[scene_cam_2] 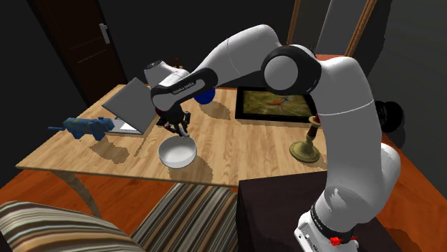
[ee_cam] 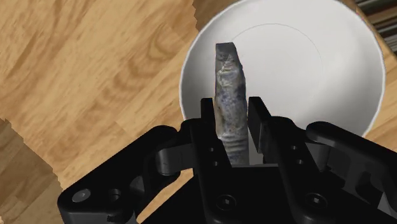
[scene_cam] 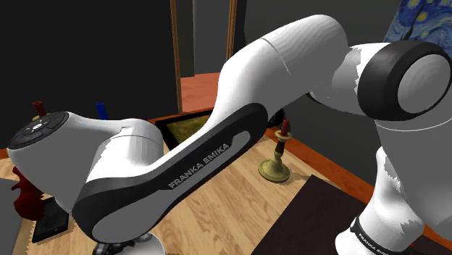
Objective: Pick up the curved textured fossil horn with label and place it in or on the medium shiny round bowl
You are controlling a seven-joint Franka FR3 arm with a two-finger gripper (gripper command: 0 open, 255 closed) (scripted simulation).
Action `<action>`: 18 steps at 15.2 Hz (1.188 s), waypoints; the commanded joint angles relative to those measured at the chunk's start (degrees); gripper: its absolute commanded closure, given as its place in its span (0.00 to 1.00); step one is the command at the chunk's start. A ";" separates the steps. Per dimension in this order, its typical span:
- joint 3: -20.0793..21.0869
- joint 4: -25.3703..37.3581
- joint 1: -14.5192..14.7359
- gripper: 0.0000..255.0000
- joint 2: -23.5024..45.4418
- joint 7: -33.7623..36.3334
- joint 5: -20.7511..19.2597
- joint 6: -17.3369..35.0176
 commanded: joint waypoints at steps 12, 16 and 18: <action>-0.79 4.32 4.09 1.00 7.27 3.83 -1.97 2.21; -1.23 4.06 4.31 1.00 8.89 4.32 -2.57 4.01; -1.23 4.08 4.31 1.00 8.90 4.32 -2.57 4.01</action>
